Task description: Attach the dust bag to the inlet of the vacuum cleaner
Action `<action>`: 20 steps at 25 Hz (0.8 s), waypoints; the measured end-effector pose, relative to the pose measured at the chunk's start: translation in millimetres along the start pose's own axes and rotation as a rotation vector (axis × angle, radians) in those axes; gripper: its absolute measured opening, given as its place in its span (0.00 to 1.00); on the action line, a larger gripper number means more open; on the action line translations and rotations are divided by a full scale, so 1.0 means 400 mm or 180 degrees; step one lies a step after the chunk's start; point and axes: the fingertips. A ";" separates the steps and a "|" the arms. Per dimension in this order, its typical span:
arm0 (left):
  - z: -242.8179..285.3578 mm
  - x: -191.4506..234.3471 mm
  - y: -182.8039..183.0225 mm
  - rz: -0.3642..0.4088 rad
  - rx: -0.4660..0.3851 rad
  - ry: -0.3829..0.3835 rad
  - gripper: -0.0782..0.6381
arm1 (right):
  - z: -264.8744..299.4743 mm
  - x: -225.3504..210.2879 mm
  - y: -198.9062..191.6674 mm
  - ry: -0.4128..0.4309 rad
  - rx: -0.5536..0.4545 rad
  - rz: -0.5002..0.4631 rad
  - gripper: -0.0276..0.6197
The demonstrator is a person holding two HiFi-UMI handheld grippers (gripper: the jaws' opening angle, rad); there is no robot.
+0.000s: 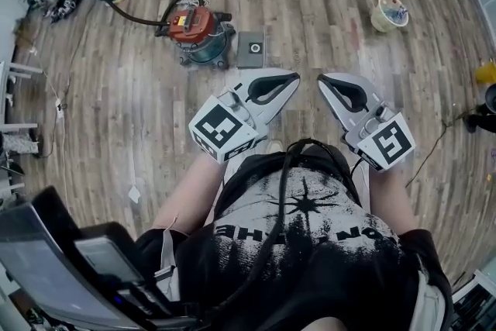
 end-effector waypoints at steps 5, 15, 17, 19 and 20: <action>0.036 0.064 0.005 -0.0046 -0.0015 -0.0050 0.11 | 0.038 -0.062 0.004 -0.0010 0.0047 -0.0008 0.05; 0.223 0.259 0.012 -0.0140 0.0000 0.0253 0.11 | 0.129 -0.325 -0.010 0.0302 0.0000 -0.0146 0.05; 0.278 0.305 0.021 -0.0140 0.0024 0.0351 0.11 | 0.152 -0.392 -0.004 0.0410 -0.0097 -0.0179 0.05; 0.319 0.336 0.034 -0.0137 0.0020 0.0439 0.11 | 0.164 -0.440 -0.003 0.0526 -0.0150 -0.0142 0.05; 0.338 0.352 0.039 -0.0134 0.0017 0.0478 0.11 | 0.167 -0.464 -0.004 0.0577 -0.0158 -0.0137 0.05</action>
Point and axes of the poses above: the fingertips, and each gripper's own axes: z forward along the fingers, x to its left, y out of its top, and after that the axes turned 2 degrees about -y, right-handed
